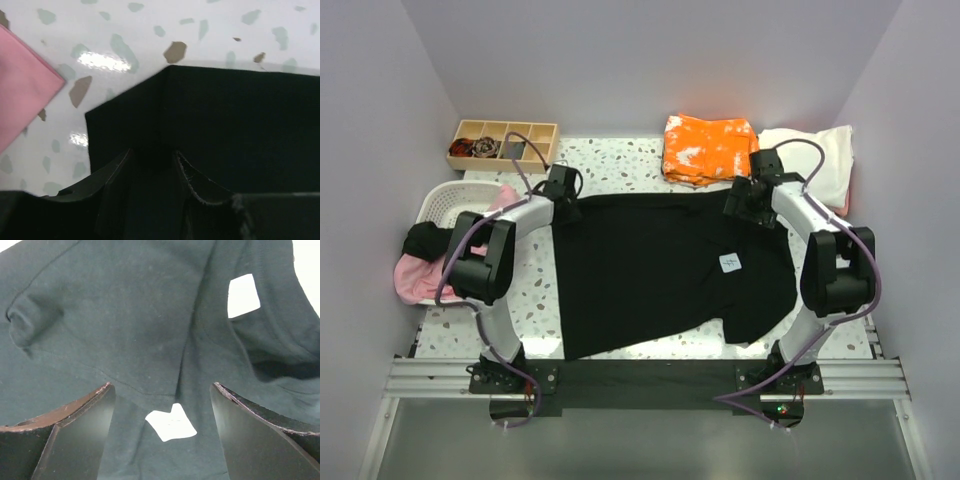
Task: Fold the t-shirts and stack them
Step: Grap the side of the flattened tshirt furthest away from the robot with both arms
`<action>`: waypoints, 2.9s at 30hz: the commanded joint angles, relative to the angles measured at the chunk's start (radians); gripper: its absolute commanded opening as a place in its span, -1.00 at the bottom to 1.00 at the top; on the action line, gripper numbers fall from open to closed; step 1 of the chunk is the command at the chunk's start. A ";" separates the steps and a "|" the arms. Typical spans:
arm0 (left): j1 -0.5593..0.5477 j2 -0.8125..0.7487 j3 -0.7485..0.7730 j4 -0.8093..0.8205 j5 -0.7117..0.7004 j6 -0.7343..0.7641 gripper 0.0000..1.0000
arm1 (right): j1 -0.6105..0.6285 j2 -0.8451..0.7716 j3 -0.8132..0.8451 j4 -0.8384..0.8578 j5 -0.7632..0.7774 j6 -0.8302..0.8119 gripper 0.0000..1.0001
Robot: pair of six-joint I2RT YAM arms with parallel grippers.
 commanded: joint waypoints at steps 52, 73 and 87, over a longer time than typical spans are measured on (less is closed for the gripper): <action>0.003 -0.104 -0.092 0.321 0.019 0.133 -0.09 | -0.073 -0.039 -0.192 0.158 -0.359 0.052 0.24; -0.011 0.020 -0.057 0.330 -0.005 0.147 -0.15 | -0.075 -0.066 -0.267 0.178 -0.290 0.078 0.25; -0.011 0.025 -0.048 0.321 -0.022 0.172 -0.99 | -0.075 -0.052 -0.246 0.282 -0.370 0.059 -1.00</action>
